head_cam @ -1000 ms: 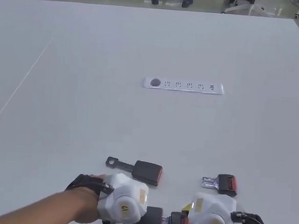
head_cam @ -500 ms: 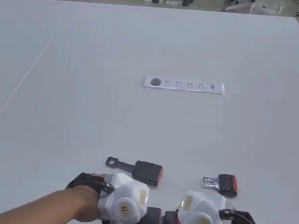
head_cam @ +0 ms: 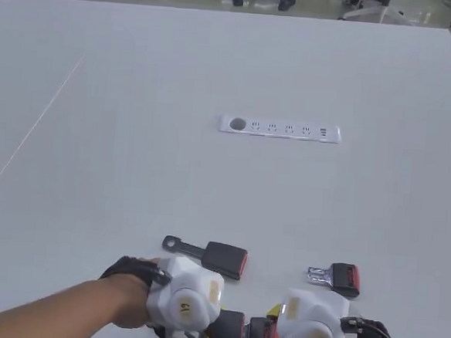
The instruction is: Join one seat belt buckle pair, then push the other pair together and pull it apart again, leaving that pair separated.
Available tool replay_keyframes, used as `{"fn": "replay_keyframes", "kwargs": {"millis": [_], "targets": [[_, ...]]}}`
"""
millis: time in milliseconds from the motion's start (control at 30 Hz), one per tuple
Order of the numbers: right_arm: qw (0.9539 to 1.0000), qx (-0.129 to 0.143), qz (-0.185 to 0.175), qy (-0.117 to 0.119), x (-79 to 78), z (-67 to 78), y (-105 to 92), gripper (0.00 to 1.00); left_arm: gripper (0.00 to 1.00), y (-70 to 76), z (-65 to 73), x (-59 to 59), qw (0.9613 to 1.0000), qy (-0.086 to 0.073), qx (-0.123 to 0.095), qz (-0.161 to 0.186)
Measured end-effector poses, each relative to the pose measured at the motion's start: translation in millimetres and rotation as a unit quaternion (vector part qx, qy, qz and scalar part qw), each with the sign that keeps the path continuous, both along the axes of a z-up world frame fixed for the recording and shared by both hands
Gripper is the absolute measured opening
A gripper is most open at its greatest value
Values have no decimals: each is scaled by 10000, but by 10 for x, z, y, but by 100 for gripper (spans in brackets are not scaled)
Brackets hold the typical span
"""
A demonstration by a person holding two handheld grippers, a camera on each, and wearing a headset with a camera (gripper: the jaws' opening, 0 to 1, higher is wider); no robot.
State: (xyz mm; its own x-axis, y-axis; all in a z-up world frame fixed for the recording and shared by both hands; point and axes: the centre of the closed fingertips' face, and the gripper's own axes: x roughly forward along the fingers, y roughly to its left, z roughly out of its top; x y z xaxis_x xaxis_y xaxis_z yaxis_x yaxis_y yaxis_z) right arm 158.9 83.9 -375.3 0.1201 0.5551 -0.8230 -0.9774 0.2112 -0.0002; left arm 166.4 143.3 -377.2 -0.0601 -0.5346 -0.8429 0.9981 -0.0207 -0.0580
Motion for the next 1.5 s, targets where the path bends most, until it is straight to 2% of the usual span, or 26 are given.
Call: {"fn": "replay_keyframes", "kwargs": {"millis": [200, 467, 833, 1500], "targets": [[9993, 62, 302, -209, -12, 4, -9, 35, 34, 26, -4, -14, 9998, -55, -188, -82], [9987, 214, 284, -361, -18, 23, -17, 35, 34, 33, 6, -10, 9992, -90, -383, -69], [9983, 301, 260, -419, 2, 28, -6, 34, 34, 56, 23, -13, 9990, -53, -399, -206], [9982, 395, 152, -421, -7, 26, -13, 34, 33, 60, 20, -22, 9987, -32, -432, -259]]}}
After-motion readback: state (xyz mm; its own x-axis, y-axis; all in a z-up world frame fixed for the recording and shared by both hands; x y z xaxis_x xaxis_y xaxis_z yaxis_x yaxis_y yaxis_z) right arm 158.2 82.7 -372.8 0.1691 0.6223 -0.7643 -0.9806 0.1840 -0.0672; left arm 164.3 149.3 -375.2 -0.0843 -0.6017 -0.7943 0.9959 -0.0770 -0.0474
